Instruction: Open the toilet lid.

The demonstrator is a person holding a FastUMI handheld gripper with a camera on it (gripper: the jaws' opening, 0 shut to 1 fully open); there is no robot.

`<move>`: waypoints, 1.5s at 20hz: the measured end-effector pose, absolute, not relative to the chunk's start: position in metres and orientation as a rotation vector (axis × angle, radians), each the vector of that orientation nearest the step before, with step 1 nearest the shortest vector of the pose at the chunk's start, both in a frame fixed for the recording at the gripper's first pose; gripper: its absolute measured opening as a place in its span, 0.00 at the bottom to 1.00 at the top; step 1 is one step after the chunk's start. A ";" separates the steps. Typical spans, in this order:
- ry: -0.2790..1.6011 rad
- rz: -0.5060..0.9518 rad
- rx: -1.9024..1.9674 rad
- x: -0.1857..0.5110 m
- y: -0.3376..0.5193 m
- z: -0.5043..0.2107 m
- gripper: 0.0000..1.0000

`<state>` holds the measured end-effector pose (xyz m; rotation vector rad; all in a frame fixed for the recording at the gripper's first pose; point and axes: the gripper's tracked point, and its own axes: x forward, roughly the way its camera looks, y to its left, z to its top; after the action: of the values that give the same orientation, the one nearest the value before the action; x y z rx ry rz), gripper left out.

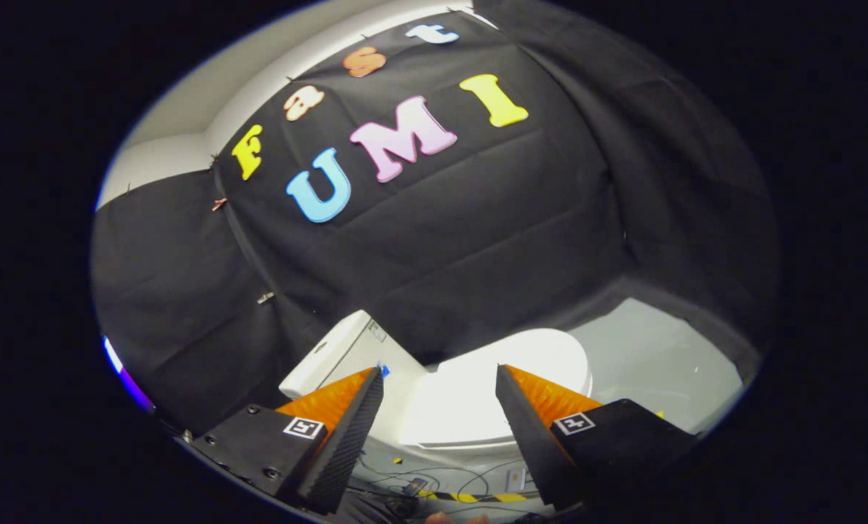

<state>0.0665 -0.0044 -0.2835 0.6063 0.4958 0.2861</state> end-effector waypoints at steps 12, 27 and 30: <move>0.903 0.168 0.844 0.041 -0.043 -0.490 0.99; 0.978 0.150 1.087 0.075 -0.029 -0.599 0.85; 1.002 0.145 1.049 0.084 -0.021 -0.615 0.67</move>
<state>0.0836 -0.0210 -0.6148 1.0489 1.0018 0.1446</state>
